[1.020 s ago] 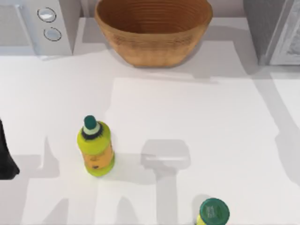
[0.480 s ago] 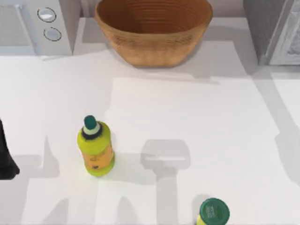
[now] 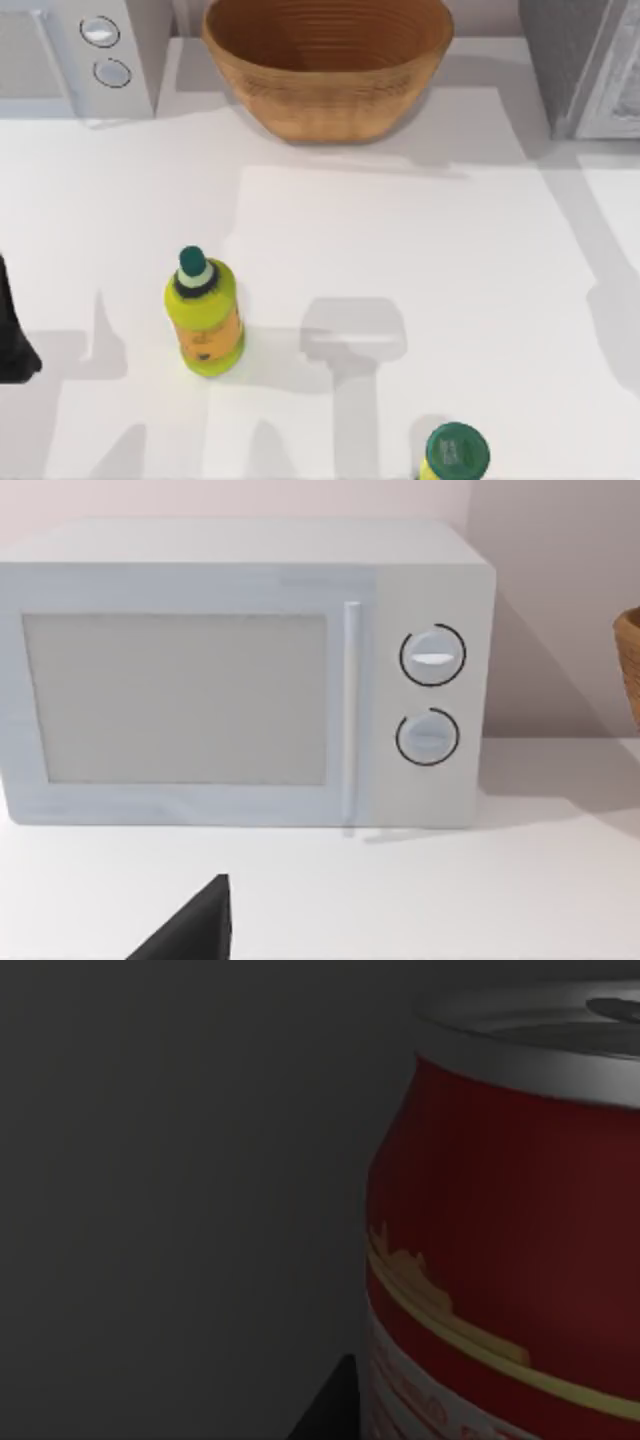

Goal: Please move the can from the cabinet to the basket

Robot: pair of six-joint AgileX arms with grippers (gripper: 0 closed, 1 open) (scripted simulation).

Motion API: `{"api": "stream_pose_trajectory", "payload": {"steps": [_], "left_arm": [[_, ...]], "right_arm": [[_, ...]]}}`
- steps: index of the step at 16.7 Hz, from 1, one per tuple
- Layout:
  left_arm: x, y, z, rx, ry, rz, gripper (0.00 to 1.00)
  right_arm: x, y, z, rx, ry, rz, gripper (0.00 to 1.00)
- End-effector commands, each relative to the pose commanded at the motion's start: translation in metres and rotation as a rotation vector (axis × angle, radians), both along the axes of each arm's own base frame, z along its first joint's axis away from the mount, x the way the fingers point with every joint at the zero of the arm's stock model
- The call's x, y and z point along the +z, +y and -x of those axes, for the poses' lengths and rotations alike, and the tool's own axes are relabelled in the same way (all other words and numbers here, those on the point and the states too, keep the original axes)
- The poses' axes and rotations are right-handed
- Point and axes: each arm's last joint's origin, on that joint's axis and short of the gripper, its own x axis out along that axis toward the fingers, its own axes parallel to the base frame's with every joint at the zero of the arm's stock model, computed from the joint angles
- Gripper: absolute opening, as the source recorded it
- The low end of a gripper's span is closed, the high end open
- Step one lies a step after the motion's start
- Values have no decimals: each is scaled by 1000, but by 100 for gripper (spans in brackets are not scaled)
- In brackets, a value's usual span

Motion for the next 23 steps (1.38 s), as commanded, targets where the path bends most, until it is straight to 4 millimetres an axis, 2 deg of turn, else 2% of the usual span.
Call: {"api": "stream_pose_trajectory", "payload": {"steps": [4,6,8,12,15,17,23], "left_arm": [[0,0,0,0,0,0,100],[0,0,0,0,0,0,100],[0,0,0,0,0,0,100],[0,0,0,0,0,0,100],[0,0,0,0,0,0,100],[0,0,0,0,0,0,100],[0,0,0,0,0,0,100]], "right_arm": [[0,1,1,2,1,-1,0],[4,7,14,2,21,3,0],[16,11,43,2,25,5,0],[53,5,126,2,-22,-8,0],[61,2,171,2,-11,-5,0],[60,2,181,2,-1,-1,0],[59,-1,182,0,-10,-5,0]]}}
